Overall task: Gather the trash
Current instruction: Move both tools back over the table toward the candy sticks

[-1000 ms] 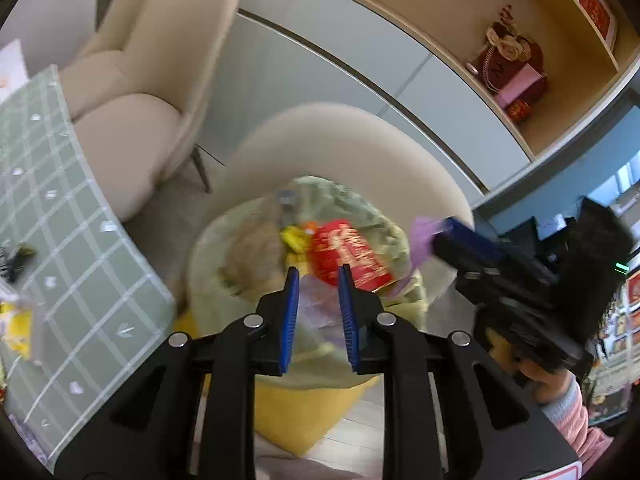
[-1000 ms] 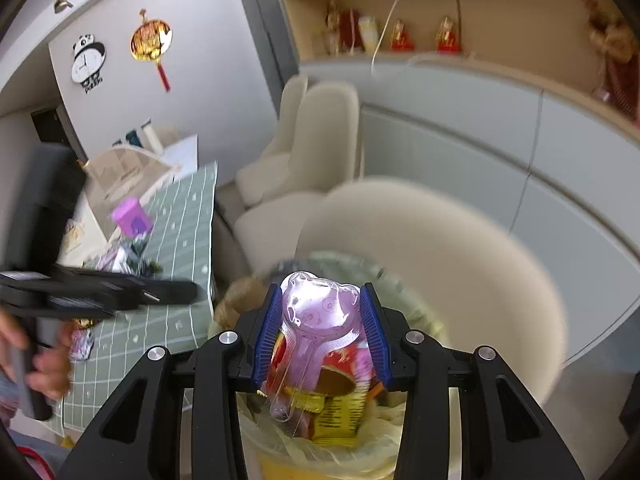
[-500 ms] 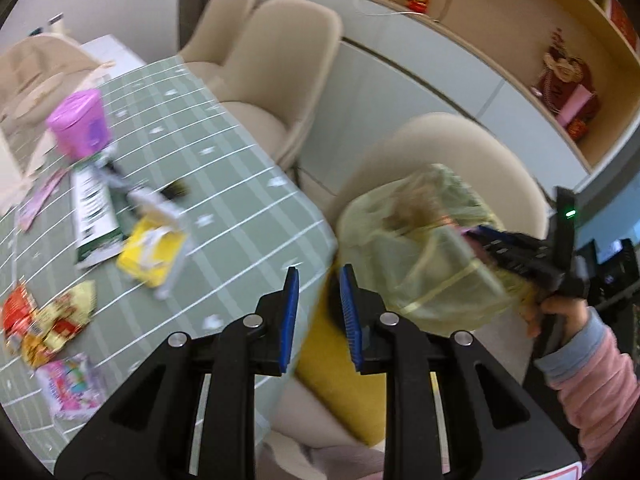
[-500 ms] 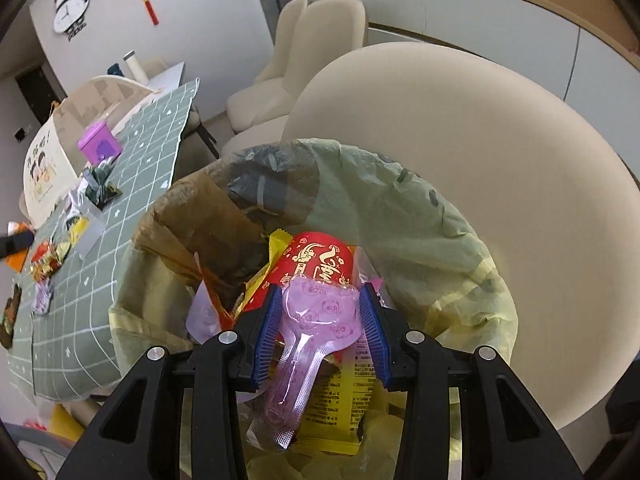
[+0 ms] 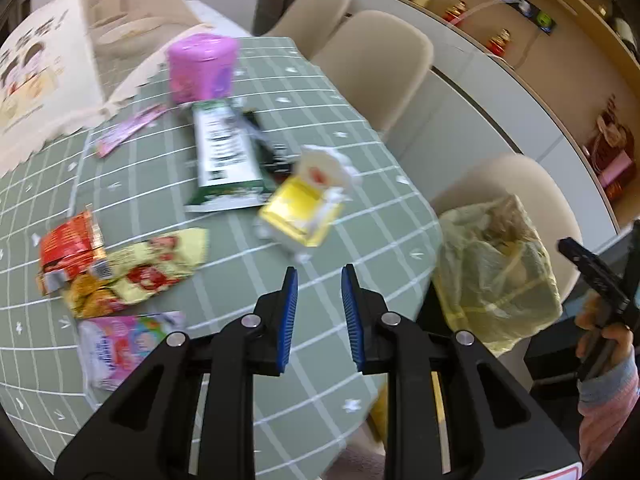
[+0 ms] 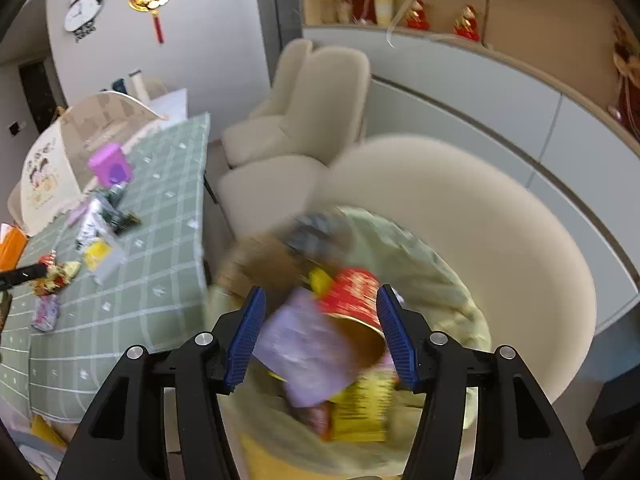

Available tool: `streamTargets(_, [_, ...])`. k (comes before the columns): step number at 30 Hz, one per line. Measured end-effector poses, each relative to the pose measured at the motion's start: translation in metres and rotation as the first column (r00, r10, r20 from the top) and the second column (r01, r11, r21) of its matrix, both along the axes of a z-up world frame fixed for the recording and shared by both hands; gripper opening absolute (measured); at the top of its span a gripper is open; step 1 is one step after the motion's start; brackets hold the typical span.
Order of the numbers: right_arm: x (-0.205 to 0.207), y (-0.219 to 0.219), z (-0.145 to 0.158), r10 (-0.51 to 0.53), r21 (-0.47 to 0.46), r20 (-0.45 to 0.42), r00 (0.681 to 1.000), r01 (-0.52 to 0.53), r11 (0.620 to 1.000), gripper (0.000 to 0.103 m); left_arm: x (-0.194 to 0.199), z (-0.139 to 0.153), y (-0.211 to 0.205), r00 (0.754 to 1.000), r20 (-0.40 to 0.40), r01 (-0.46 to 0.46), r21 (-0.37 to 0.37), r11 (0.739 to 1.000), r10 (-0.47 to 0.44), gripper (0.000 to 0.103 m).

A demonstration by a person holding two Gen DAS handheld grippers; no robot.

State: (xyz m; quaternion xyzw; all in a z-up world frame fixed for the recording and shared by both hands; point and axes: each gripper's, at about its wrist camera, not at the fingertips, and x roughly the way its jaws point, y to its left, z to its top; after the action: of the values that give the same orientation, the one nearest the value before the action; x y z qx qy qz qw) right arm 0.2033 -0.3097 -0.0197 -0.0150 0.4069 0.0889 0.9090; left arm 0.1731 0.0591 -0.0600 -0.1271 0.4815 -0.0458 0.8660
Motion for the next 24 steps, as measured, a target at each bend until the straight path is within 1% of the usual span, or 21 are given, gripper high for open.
streamTargets(2, [-0.002,0.017,0.008,0.028,0.010,0.019,0.999,-0.028,1.000,0.057,-0.004,-0.003,0.022,1.000,0.003,-0.030,-0.001,1.000,0.030,0.022])
streamTargets(3, [-0.003,0.025,0.012,0.047,0.019,0.028,0.999,-0.047,0.999,0.062,-0.006,-0.005,0.032,0.999,0.004,-0.043,-0.002,0.999,0.043,0.022])
streamTargets(5, [-0.004,0.049,0.017,0.095,0.035,0.043,0.995,-0.096,0.995,0.063,-0.009,-0.006,0.050,0.998,0.005,-0.069,-0.004,0.998,0.069,0.022])
streamTargets(8, [-0.002,0.082,0.018,0.153,0.047,0.026,0.988,-0.154,0.987,0.063,-0.014,-0.011,0.087,0.994,0.013,-0.112,-0.011,0.994,0.112,0.022])
streamTargets(11, [0.000,0.122,0.014,0.214,0.049,-0.001,0.977,-0.213,0.976,0.063,-0.017,-0.014,0.113,0.992,0.019,-0.128,-0.006,0.992,0.128,0.022])
streamTargets(13, [0.002,0.141,0.010,0.224,0.039,-0.022,0.974,-0.223,0.974,0.063,-0.018,-0.016,0.132,0.992,0.020,-0.124,0.002,0.992,0.124,0.022])
streamTargets(16, [0.007,0.166,0.003,0.207,0.029,-0.066,0.976,-0.205,0.978,0.063,-0.018,-0.017,0.156,0.993,0.031,-0.111,-0.001,0.994,0.111,0.023])
streamTargets(18, [0.009,0.182,0.000,0.216,0.035,-0.070,0.974,-0.214,0.976,0.062,-0.015,-0.018,0.168,0.993,0.040,-0.110,-0.002,0.994,0.110,0.026])
streamTargets(21, [0.015,0.200,-0.003,0.241,0.050,-0.079,0.967,-0.238,0.970,0.059,-0.008,-0.020,0.184,0.992,0.052,-0.111,-0.018,0.994,0.111,0.027])
streamTargets(24, [0.029,0.227,-0.001,0.266,0.037,-0.075,0.961,-0.264,0.964,0.058,0.001,-0.020,0.197,0.992,0.058,-0.113,-0.036,0.993,0.115,0.027])
